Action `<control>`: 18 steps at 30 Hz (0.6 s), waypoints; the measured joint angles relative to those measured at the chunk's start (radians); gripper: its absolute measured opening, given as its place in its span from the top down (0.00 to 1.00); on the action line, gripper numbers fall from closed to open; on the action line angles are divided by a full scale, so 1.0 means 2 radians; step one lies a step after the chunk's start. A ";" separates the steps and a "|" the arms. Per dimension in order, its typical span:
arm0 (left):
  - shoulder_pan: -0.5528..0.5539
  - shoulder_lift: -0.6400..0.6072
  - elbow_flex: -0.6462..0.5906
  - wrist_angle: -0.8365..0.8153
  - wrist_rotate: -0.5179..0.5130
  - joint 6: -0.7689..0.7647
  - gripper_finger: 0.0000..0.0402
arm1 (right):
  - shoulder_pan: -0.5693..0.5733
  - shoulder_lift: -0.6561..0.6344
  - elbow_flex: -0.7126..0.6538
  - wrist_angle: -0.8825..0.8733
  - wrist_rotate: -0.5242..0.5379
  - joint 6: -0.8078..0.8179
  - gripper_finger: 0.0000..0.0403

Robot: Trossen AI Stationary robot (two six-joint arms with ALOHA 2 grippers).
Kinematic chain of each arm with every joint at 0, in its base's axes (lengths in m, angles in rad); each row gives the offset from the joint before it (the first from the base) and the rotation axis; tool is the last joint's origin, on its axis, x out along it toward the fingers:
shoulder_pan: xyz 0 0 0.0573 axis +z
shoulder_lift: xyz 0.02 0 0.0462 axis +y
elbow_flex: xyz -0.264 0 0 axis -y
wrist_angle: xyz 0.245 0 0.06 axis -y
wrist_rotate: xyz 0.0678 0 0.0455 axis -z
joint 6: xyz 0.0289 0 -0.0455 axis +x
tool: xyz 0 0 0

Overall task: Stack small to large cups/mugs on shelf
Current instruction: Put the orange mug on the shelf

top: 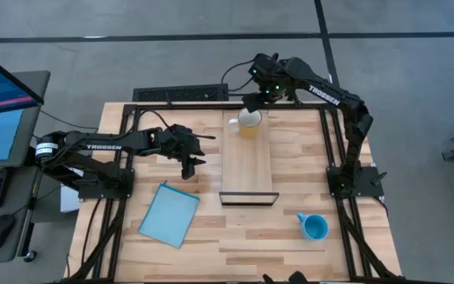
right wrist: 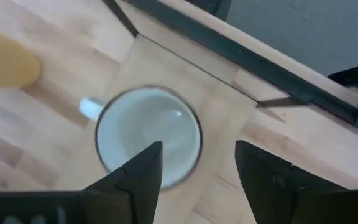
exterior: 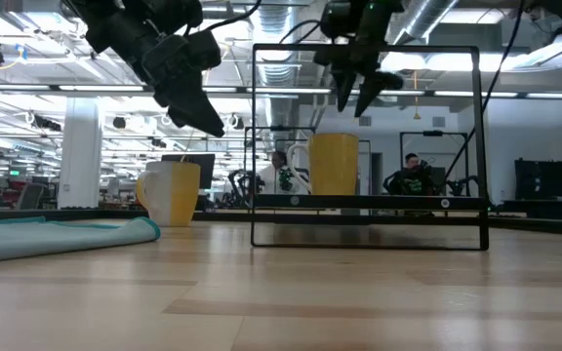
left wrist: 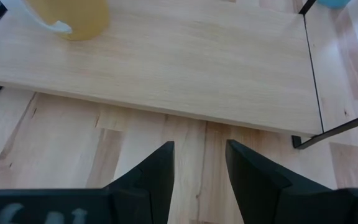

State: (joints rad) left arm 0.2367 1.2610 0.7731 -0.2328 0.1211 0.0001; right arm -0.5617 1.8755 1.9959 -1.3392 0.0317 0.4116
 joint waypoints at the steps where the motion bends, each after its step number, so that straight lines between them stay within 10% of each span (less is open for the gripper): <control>1: 0.000 0.000 0.000 -0.002 0.000 -0.002 0.66 | 0.002 0.000 0.008 -0.017 -0.002 -0.005 0.44; 18: 0.000 0.000 0.000 0.012 -0.001 0.016 0.66 | 0.091 -0.145 0.029 -0.102 0.015 0.004 0.44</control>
State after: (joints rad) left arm 0.2365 1.2606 0.7731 -0.2092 0.1190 0.0319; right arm -0.3800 1.5850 2.0537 -1.5425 0.0612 0.4202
